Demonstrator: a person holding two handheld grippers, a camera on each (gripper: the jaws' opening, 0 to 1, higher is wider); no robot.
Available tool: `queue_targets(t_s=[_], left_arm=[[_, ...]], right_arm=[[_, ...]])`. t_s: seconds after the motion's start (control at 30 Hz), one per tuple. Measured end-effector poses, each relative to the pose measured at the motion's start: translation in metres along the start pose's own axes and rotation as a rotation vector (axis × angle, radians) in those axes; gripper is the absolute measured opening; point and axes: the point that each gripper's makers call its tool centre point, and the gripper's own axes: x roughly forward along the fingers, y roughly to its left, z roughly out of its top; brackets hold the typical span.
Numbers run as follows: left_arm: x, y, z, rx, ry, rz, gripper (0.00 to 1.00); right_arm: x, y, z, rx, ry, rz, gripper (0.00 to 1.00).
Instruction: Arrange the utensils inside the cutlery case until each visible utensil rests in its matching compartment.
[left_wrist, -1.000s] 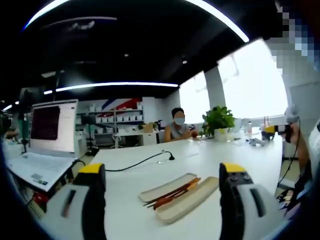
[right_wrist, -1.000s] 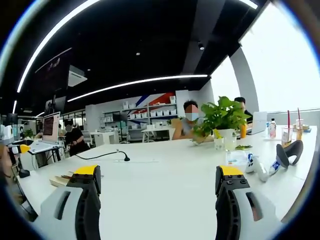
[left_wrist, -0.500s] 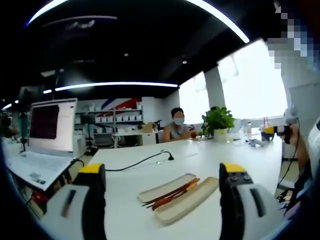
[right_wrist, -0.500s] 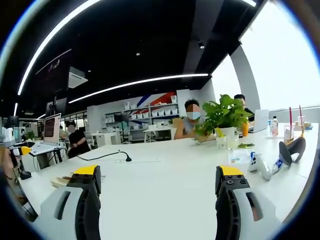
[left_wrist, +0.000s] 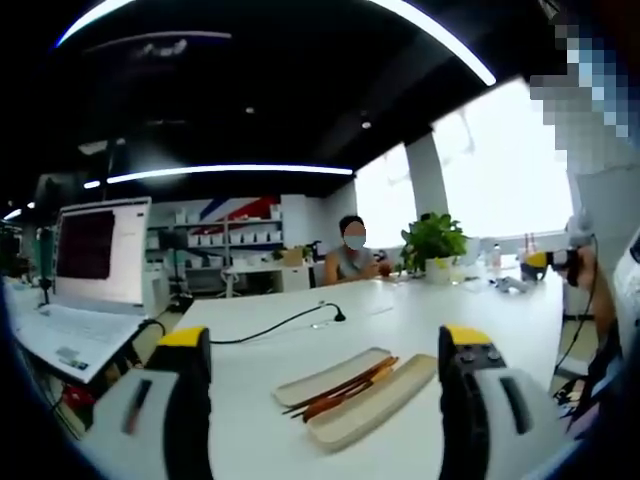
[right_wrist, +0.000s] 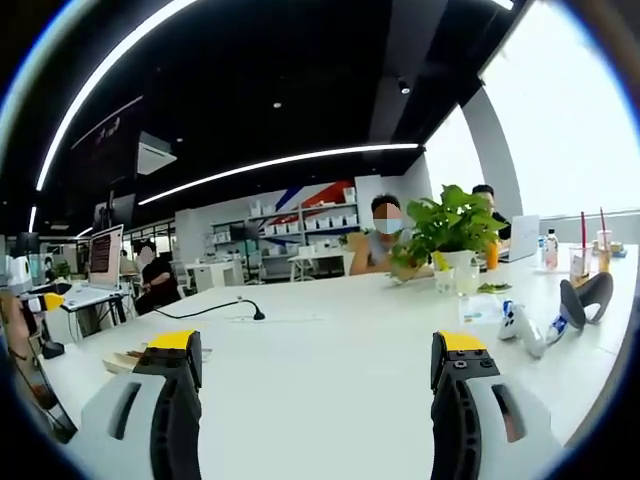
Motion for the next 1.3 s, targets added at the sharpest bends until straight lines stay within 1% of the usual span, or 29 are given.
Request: queue_targets(t_s=[0.23,0.4,0.47,0.57,0.7,0.83,1.03,1.2,1.3], left_arm=[[0.002,0.003,-0.003,-0.005,0.012,-0.004,1.0],[0.005,-0.001,-0.006,-0.007,0.019,-0.01,1.0],[0.005,-0.001,-0.007,-0.01,0.018,-0.009,1.0],[0.006,-0.002,-0.008,-0.014,0.021,-0.011,1.0],[0.007,-0.001,-0.011,-0.017,0.03,-0.012,1.0],[0.008,0.001,-0.01,-0.019,0.027,-0.019,1.0],[0.009,0.003,-0.01,-0.022,0.029,-0.023,1.0],[0.01,0.004,-0.009,-0.021,0.027,-0.027,1.0],[0.011,0.005,-0.01,-0.022,0.029,-0.027,1.0]], right_arm=[[0.002,0.004,-0.001,-0.012,0.009,0.008,0.99],[0.003,0.007,0.008,-0.023,-0.016,0.005,0.99],[0.005,0.008,0.008,-0.039,-0.003,0.003,0.99],[0.008,0.015,0.014,-0.058,0.0,0.037,0.99],[0.013,0.026,0.034,-0.075,-0.043,0.076,0.99],[0.018,0.034,0.051,-0.079,-0.073,0.101,0.99],[0.031,0.05,0.059,-0.112,-0.044,0.168,0.99],[0.042,0.064,0.061,-0.128,-0.016,0.241,0.99],[0.05,0.069,0.062,-0.139,-0.003,0.263,0.99]])
